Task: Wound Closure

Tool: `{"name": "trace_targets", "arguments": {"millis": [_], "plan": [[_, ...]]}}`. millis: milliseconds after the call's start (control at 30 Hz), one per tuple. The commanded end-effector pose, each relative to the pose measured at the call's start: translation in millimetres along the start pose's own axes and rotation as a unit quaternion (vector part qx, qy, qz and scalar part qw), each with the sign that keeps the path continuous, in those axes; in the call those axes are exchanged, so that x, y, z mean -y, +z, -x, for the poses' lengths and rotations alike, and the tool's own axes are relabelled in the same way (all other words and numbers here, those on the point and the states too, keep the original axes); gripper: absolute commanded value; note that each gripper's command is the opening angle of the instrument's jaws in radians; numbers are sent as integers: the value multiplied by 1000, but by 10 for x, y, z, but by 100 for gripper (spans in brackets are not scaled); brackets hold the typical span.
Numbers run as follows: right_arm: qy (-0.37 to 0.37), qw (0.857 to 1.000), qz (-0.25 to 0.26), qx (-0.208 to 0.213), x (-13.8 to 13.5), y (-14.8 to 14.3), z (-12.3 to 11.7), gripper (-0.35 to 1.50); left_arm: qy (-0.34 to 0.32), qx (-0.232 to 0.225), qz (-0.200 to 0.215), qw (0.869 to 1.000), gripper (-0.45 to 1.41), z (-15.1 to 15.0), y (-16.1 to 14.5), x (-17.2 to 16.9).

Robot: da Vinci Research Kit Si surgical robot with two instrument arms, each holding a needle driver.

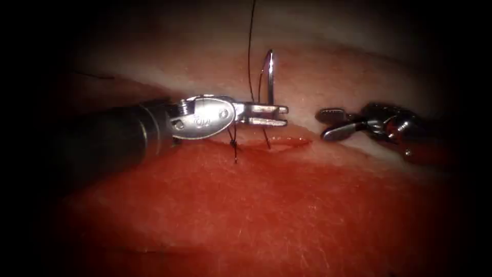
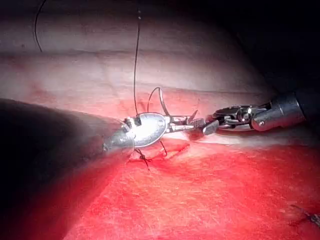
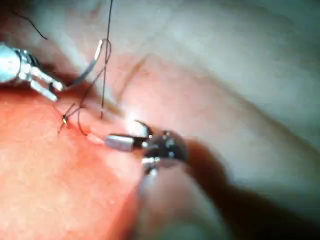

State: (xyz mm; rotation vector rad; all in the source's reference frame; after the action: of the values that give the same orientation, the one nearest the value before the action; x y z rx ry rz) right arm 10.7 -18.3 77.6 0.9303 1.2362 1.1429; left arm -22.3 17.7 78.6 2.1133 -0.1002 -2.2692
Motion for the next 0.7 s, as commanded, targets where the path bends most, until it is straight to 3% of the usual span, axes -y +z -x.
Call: {"name": "trace_targets", "arguments": {"millis": [33,367,700], "plan": [[16,1000,-2,-2,-1,15,-2,47,3,-1,2,1000,-45,7,6,-2],[83,996,-16,2,11,24,4,59,20,-4,9,1000,-45,4,19,-29],[128,991,-33,-20,15,62,2,57,31,-3,11,999,-45,0,26,-36]]}}
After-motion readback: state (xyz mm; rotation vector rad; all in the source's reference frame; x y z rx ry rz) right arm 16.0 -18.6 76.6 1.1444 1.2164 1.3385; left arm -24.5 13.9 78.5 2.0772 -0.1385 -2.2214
